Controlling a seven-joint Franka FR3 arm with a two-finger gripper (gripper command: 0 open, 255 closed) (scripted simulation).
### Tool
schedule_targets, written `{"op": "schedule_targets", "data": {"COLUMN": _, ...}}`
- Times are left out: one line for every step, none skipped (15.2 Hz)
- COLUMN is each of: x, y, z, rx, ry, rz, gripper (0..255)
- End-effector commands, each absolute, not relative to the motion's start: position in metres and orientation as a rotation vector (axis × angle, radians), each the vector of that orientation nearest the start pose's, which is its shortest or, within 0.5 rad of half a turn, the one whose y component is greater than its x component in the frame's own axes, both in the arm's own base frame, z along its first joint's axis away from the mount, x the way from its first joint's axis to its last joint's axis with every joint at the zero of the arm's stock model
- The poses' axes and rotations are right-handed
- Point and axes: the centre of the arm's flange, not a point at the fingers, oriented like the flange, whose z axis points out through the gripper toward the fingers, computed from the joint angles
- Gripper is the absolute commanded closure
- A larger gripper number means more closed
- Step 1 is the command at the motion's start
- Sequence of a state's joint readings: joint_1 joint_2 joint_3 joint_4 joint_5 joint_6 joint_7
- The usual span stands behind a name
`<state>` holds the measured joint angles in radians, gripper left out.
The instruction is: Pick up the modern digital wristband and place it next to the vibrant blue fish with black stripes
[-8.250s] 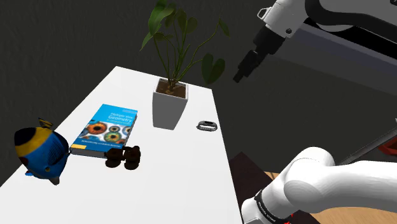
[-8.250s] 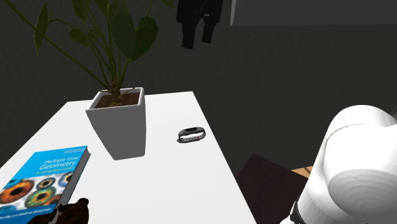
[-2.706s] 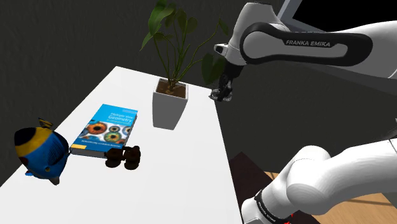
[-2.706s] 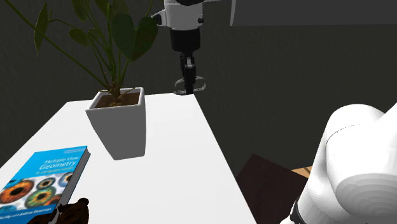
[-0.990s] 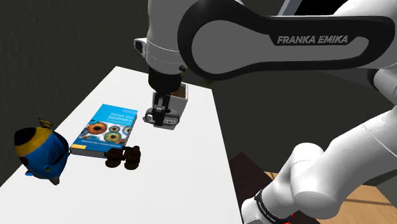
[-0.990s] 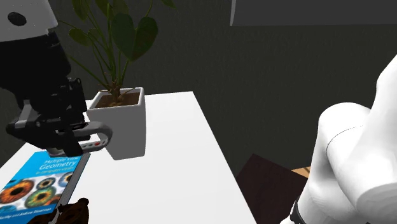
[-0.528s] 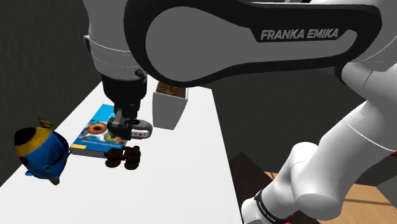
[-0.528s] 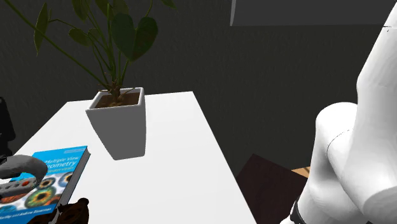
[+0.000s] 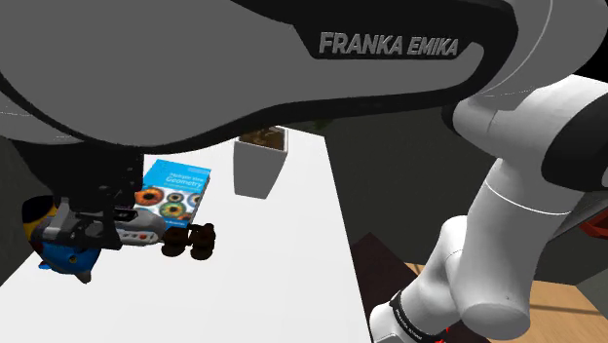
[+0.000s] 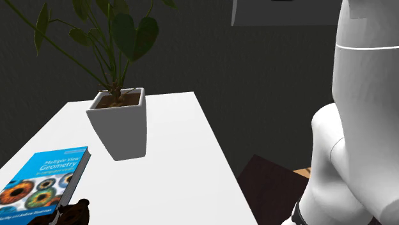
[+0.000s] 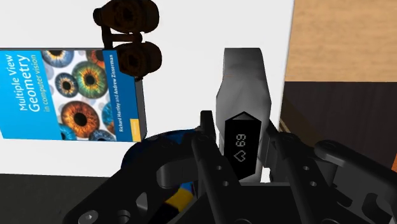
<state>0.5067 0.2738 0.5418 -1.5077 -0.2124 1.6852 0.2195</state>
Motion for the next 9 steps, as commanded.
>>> {"op": "schedule_targets", "data": {"x": 0.360, "y": 0.542, "z": 0.521, "rx": -2.948, "ry": -1.324, "rz": 0.007, "gripper": 255}}
{"op": "schedule_targets", "data": {"x": 0.359, "y": 0.555, "z": 0.521, "rx": -2.948, "ry": -1.324, "rz": 0.007, "gripper": 255}}
{"op": "schedule_targets", "data": {"x": 0.358, "y": 0.568, "z": 0.521, "rx": -2.948, "ry": -1.324, "rz": 0.007, "gripper": 255}}
{"op": "schedule_targets", "data": {"x": 0.356, "y": 0.581, "z": 0.521, "rx": -2.948, "ry": -1.324, "rz": 0.007, "gripper": 255}}
{"op": "schedule_targets", "data": {"x": 0.355, "y": 0.594, "z": 0.521, "rx": -2.948, "ry": -1.324, "rz": 0.007, "gripper": 255}}
{"op": "schedule_targets", "data": {"x": 0.354, "y": 0.607, "z": 0.521, "rx": -2.948, "ry": -1.324, "rz": 0.007, "gripper": 255}}
{"op": "schedule_targets", "data": {"x": 0.354, "y": 0.612, "z": 0.521, "rx": -2.948, "ry": -1.324, "rz": 0.007, "gripper": 255}}
{"op": "schedule_targets", "data": {"x": 0.354, "y": 0.612, "z": 0.516, "rx": -2.948, "ry": -1.324, "rz": 0.007, "gripper": 255}}
{"op": "schedule_targets", "data": {"x": 0.354, "y": 0.612, "z": 0.510, "rx": -2.948, "ry": -1.324, "rz": 0.007, "gripper": 255}}
